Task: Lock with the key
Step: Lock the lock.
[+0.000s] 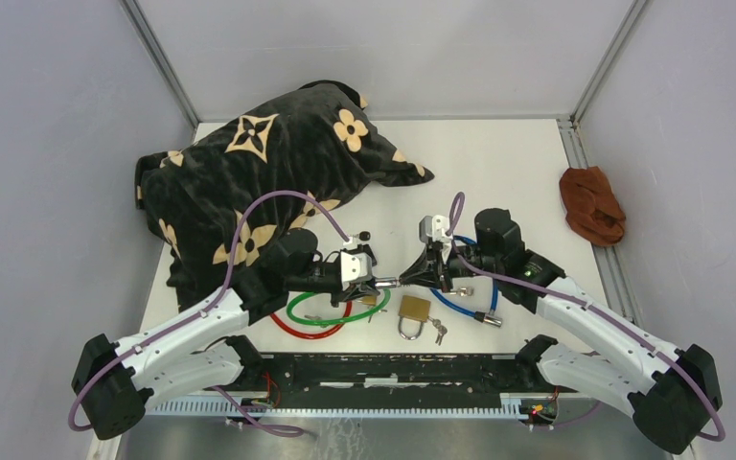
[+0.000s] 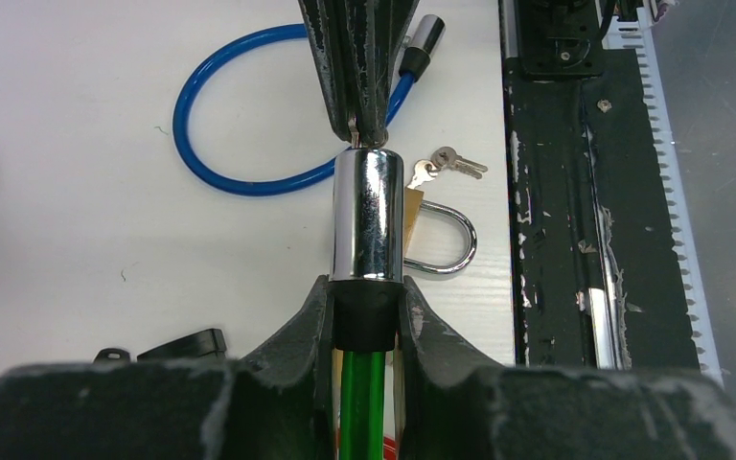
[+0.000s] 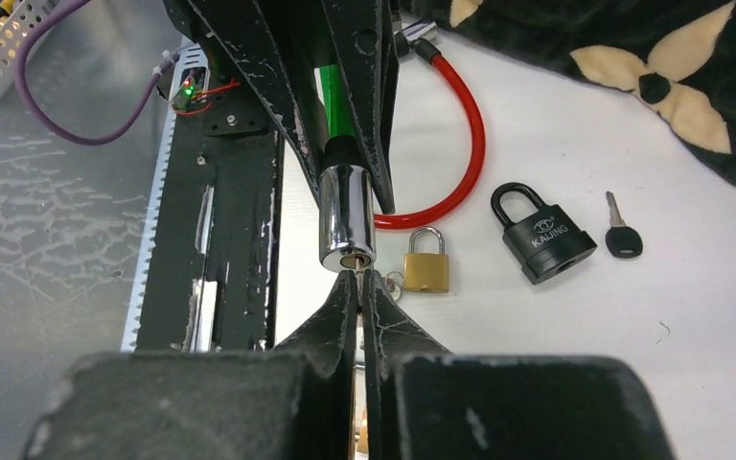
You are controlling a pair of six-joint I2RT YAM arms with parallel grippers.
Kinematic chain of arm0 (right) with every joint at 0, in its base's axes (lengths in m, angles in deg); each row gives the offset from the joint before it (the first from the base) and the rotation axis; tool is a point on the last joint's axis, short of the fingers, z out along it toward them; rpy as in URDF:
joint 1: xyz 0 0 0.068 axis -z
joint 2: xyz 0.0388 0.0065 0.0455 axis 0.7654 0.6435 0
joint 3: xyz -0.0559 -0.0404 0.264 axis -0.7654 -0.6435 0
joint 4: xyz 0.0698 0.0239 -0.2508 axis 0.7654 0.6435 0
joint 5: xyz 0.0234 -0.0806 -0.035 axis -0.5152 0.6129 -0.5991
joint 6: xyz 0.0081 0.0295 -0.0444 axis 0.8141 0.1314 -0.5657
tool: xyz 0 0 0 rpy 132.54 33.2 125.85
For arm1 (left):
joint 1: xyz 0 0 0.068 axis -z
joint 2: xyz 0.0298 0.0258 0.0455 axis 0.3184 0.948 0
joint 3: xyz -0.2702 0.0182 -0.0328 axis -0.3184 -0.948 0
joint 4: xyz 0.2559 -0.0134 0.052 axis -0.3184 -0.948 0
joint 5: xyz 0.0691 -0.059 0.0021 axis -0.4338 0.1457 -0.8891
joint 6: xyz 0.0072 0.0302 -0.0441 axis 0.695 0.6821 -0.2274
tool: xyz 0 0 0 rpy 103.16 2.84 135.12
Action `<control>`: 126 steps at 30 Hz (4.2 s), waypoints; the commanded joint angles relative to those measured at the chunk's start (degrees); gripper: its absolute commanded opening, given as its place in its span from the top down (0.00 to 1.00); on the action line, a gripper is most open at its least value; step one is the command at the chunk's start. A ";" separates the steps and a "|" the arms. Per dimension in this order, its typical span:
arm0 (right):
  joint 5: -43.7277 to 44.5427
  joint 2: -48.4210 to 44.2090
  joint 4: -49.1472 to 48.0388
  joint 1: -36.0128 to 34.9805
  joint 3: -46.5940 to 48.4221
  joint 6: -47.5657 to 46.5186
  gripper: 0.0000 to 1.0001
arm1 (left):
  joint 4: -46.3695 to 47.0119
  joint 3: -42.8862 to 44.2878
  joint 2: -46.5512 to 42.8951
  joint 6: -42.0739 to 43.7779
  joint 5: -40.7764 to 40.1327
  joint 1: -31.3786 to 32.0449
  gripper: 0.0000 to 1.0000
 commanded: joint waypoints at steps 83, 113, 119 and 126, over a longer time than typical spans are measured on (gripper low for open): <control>4.60 4.69 -10.75 -10.60 -0.05 -4.57 1.00 | 3.65 -0.44 1.16 2.35 -0.44 1.76 0.98; 48.36 -1.62 -10.79 -31.34 -7.95 -59.64 1.00 | 7.19 -1.80 2.28 -14.03 4.85 1.75 0.98; 46.43 -3.29 -6.94 -30.92 -6.09 -51.01 0.95 | 4.08 -1.70 1.25 -9.38 3.95 1.61 0.98; 42.70 -3.04 1.77 -29.26 -1.62 -44.64 0.58 | 4.53 -2.17 0.99 -8.29 4.21 1.56 0.98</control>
